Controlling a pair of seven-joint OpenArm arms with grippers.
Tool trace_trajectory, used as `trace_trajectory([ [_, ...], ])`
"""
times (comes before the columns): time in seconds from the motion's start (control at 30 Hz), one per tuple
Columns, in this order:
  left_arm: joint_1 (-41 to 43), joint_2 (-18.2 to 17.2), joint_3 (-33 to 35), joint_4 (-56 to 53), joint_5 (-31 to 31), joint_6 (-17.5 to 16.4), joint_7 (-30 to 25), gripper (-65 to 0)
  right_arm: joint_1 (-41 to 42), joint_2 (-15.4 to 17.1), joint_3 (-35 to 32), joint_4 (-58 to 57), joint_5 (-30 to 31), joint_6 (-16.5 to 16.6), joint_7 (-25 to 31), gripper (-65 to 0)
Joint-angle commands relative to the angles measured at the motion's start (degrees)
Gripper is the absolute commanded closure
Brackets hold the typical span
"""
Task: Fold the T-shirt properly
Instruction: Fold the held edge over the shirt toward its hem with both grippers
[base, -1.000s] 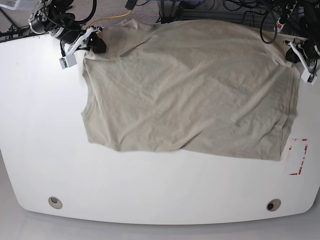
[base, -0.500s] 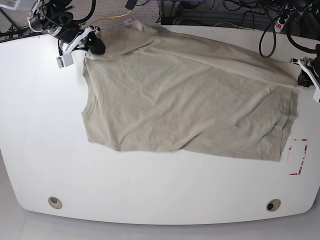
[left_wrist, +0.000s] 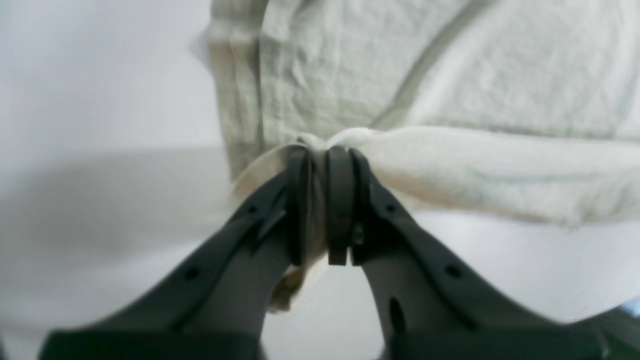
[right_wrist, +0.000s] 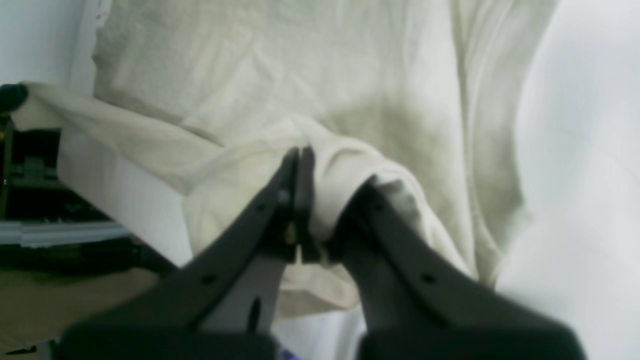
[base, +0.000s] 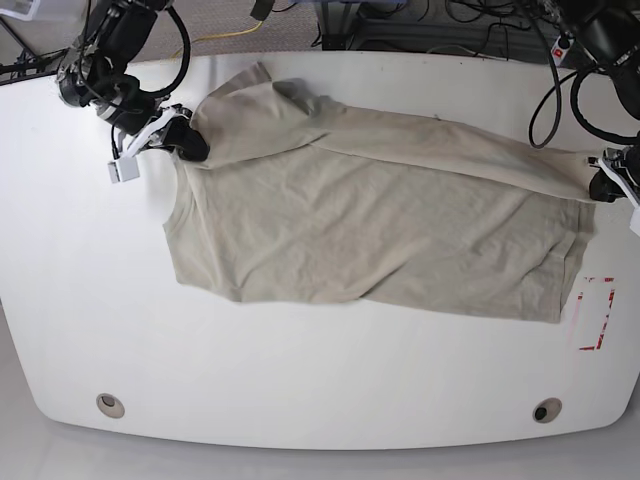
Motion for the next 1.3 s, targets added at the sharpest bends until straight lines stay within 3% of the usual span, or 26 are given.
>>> trace_trajectory([
  [0.0, -2.8, -1.4, -0.3, -2.3, -1.0, -0.1, -1.2, -5.1, 2.8, 0.5, 0.0, -2.0, 1.8, 0.3, 1.1, 0.0],
  [0.2, -8.8, -1.5, 2.3, -7.2, -0.3, -0.1, -1.2, -5.1, 7.6, 0.6, 0.3, -7.1, 1.8, 0.3, 1.1, 0.0],
  [0.33, -12.8, -1.5, 3.4, -9.9, 4.5, -0.1, -1.2, -5.3, 10.5, 1.5, 0.4, -10.8, 1.7, 0.3, 1.2, 0.0],
  [0.5, -16.6, -1.5, 7.3, -16.4, 8.9, -0.1, -6.2, -5.3, 13.7, 2.9, 0.4, -16.3, 1.8, 0.3, 2.4, 0.0],
  [0.73, -17.6, -4.0, 9.1, -23.8, 9.6, -0.1, -11.9, -5.3, 15.8, 4.4, 2.4, -18.6, 1.7, 0.3, 2.7, 0.0],
  [1.27, -18.3, -4.9, 13.5, -29.9, 9.7, -0.1, -19.0, -5.4, 20.1, 8.8, 2.7, -26.6, 1.6, 0.3, 7.4, 0.0],
])
